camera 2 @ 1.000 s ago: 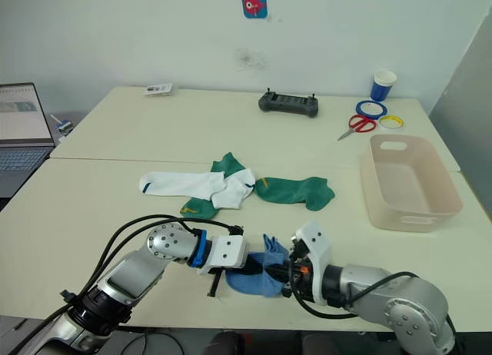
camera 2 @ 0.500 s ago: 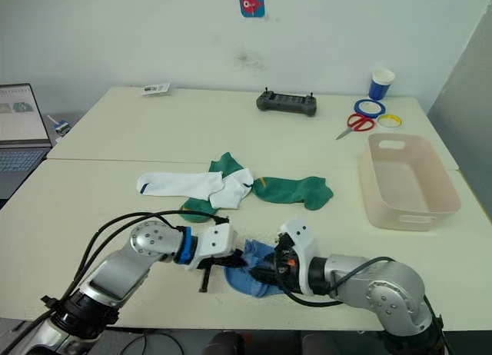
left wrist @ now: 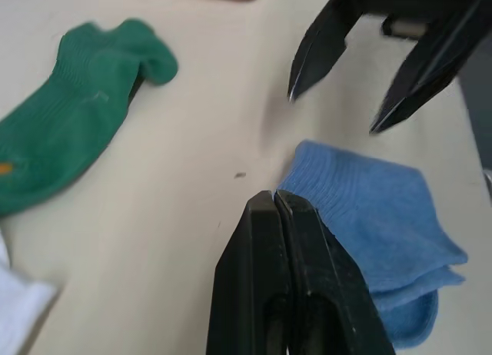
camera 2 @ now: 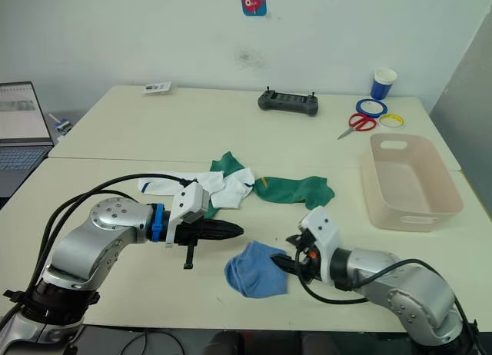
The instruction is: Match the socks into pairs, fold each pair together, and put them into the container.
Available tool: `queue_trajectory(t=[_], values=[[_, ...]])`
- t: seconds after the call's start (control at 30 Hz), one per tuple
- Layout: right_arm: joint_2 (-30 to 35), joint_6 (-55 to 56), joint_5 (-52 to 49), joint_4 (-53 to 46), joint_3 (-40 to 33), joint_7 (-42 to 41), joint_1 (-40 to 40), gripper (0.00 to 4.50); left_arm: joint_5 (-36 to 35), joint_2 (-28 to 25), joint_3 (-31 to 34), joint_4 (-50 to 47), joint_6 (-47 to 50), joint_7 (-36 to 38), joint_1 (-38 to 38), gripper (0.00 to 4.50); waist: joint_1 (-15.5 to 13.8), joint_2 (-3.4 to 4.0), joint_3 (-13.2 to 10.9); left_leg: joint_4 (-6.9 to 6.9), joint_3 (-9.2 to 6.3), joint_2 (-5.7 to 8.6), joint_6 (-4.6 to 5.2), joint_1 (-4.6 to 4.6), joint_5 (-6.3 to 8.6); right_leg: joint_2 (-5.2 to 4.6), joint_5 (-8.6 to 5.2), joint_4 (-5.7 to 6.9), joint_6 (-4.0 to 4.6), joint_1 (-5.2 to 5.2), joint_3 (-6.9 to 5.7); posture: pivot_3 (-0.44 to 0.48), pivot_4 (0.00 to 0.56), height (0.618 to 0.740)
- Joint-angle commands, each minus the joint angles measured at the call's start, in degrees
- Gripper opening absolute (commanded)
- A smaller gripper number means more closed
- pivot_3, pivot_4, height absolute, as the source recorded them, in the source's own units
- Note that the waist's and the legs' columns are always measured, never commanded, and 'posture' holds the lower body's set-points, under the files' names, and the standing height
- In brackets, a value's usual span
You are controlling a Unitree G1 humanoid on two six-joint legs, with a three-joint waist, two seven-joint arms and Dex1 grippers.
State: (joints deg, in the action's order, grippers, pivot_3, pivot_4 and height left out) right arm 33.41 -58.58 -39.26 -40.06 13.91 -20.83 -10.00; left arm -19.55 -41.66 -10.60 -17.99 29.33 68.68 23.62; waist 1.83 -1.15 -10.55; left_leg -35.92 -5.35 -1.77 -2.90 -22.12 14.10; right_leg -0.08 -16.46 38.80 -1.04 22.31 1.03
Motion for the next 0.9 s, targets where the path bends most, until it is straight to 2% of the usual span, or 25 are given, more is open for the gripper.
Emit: queue_trajectory(t=[0.03,0.13,0.17,0.23,0.37,0.63,0.73,0.9], values=[[0.4,4.6,5.1,1.6,4.8,-2.9,-1.1,1.36,3.7,1.9,-5.2,-0.3,-5.6,0.0,0.1,0.0,0.0,0.0,0.0,0.0,0.01,0.0,0.0,-0.01,0.0,0.0,0.0,0.0,0.0,0.0,0.0,0.0,0.15,0.74],[-0.5,6.1,7.7,4.9,8.0,-5.3,-3.0,0.21,8.8,2.6,-9.3,3.7,-11.6,-0.5,-0.5,0.0,0.1,-0.01,0.0,-0.01,0.0,0.0,0.0,-0.01,0.0,0.0,0.0,0.02,0.0,0.01,0.01,0.0,0.15,0.74],[-0.8,6.5,8.4,6.1,9.0,-6.3,-3.8,0.05,9.9,2.9,-10.3,5.4,-12.5,-0.5,-0.4,0.0,0.1,-0.01,0.0,-0.01,0.01,0.0,0.0,0.02,0.0,0.01,0.0,0.05,0.0,0.01,0.01,0.0,0.15,0.74],[-1.1,6.9,9.3,8.3,10.2,-8.2,-4.6,0.05,11.6,3.8,-11.6,9.2,-12.8,-1.6,-0.3,0.0,0.0,-0.01,0.0,-0.01,-0.06,-0.01,0.0,0.04,0.0,0.03,0.0,0.1,0.0,0.01,-0.04,0.0,0.15,0.74],[-0.7,6.6,10.5,9.3,11.2,-10.7,-5.0,0.05,14.5,2.0,-12.6,11.8,-15.1,-0.5,-1.5,0.0,0.0,-0.01,0.0,-0.01,-0.08,0.0,0.01,0.01,0.0,0.03,0.0,0.08,0.0,0.01,-0.05,0.0,0.15,0.74],[3.4,5.3,11.0,5.2,8.6,-12.6,0.1,0.05,18.0,-2.7,-12.7,14.7,-19.3,-0.4,-5.2,0.0,0.0,0.03,0.0,0.0,-0.08,-0.03,0.01,0.15,0.0,0.03,-0.02,0.1,0.01,-0.07,-0.05,0.0,0.15,0.74],[7.3,6.9,11.5,1.6,7.2,-13.8,3.8,0.05,16.2,-2.5,-10.9,14.1,-20.5,-0.7,-5.5,0.0,0.1,0.06,0.1,0.0,-0.05,-0.03,0.01,0.21,0.0,0.02,-0.02,0.1,0.02,-0.11,-0.02,0.0,0.15,0.74],[7.7,8.6,10.1,-3.1,4.0,-14.2,3.6,0.05,8.2,-2.3,-7.2,7.7,-17.2,3.6,-2.9,0.0,0.2,0.02,0.0,0.0,-0.07,-0.05,0.01,0.18,0.0,0.03,-0.02,0.17,0.02,-0.05,-0.06,0.0,0.15,0.74]])
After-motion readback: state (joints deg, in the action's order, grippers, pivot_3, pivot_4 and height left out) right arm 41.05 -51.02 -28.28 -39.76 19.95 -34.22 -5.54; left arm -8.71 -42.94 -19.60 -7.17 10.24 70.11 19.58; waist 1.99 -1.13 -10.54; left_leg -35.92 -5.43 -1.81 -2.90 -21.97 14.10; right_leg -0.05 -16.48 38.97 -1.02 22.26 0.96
